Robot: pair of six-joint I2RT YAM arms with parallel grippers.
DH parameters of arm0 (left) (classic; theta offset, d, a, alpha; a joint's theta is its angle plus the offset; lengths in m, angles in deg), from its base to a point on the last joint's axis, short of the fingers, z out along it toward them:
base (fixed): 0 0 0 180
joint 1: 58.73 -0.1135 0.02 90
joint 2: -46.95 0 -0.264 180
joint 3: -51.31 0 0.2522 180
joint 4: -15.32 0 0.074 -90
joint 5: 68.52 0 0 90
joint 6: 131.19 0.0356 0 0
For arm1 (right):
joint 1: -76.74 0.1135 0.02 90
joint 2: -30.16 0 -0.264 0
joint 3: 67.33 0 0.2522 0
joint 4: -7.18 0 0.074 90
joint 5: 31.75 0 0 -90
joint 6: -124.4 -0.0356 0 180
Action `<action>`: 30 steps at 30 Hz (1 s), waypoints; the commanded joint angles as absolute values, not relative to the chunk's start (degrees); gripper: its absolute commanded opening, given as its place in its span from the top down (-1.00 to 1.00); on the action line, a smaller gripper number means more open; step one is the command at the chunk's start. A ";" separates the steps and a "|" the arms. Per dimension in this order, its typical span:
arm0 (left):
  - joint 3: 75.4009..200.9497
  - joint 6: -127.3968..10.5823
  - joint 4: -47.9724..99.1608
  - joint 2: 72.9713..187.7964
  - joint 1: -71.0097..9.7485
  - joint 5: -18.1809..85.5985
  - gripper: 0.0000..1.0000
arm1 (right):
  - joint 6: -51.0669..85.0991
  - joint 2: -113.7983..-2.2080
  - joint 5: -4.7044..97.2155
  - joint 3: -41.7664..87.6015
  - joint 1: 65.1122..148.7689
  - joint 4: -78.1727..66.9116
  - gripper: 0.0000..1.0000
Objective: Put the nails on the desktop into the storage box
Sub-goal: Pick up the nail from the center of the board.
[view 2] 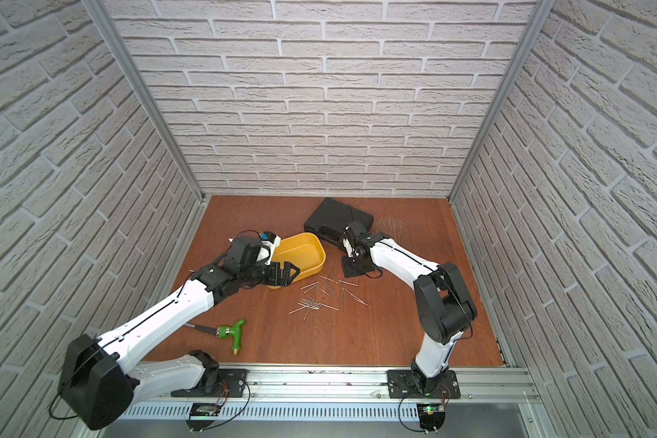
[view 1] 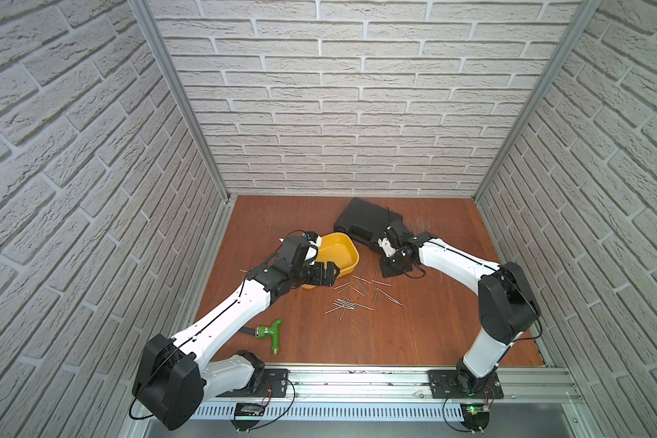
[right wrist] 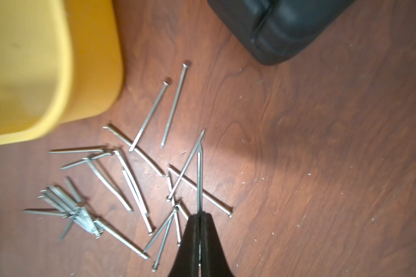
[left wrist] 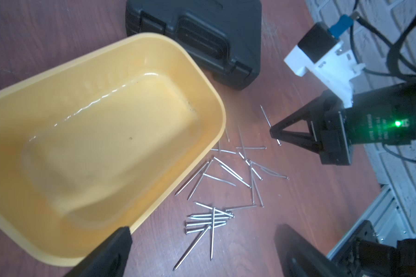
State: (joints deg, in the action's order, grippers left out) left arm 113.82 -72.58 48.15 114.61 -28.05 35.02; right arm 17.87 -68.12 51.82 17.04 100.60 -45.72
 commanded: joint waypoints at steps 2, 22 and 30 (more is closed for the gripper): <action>109.94 -78.14 35.89 112.66 -31.18 43.72 -0.96 | 14.12 -62.58 39.65 13.22 97.54 -40.67 0.95; 107.92 -85.73 16.42 115.78 -31.31 57.78 -0.83 | 5.42 -48.46 9.82 4.11 96.93 -25.13 0.95; 110.17 -85.96 15.98 117.94 -29.82 57.81 -0.74 | 4.51 -47.29 9.53 4.67 99.75 -24.26 0.95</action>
State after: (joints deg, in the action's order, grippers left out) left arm 107.90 -85.98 19.64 117.39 -30.37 56.77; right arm 5.41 -49.32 11.71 4.29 98.63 -26.90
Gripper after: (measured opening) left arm 0.875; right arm 0.062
